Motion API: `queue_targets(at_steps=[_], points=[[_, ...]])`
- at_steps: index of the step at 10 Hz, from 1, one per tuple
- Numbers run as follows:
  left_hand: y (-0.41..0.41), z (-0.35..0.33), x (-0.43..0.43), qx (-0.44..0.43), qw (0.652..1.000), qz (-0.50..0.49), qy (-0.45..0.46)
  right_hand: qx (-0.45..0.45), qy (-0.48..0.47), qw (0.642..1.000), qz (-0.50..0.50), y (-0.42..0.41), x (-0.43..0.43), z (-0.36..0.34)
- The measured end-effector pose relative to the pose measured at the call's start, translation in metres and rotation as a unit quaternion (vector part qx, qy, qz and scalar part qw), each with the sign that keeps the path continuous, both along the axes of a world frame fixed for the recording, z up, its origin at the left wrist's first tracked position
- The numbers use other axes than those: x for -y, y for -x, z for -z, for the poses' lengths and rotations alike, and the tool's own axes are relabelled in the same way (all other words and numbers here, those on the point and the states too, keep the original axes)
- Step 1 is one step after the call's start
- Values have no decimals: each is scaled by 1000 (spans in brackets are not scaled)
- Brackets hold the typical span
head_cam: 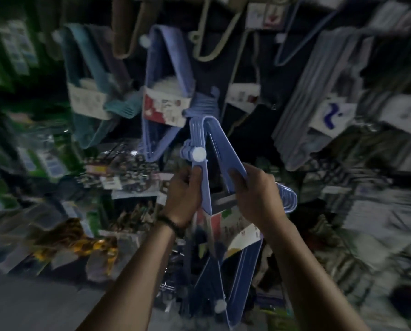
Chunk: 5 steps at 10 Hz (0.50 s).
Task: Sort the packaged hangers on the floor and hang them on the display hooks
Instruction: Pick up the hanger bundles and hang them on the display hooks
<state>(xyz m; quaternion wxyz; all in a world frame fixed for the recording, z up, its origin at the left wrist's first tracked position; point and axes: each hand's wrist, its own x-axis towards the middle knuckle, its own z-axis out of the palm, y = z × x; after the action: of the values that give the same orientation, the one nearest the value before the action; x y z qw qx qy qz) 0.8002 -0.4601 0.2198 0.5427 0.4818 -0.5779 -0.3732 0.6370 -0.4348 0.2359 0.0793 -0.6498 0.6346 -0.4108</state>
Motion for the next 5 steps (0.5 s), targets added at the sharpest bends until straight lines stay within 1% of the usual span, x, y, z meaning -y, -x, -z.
queue_targets(at_steps=[1,2,3,4,5], points=[[29,-16,4,-5,999,40,1,20,16,999,39,30,-11,-14],[59,-20,34,40,997,67,8,16,36,996,80,51,-28,-31],[76,-32,41,28,993,114,-1,13,32,994,108,70,-40,-48],[95,-46,42,-34,984,173,13,45,45,988,139,89,-39,-66],[104,-56,51,-84,971,224,-11,59,66,984,156,105,-33,-84]])
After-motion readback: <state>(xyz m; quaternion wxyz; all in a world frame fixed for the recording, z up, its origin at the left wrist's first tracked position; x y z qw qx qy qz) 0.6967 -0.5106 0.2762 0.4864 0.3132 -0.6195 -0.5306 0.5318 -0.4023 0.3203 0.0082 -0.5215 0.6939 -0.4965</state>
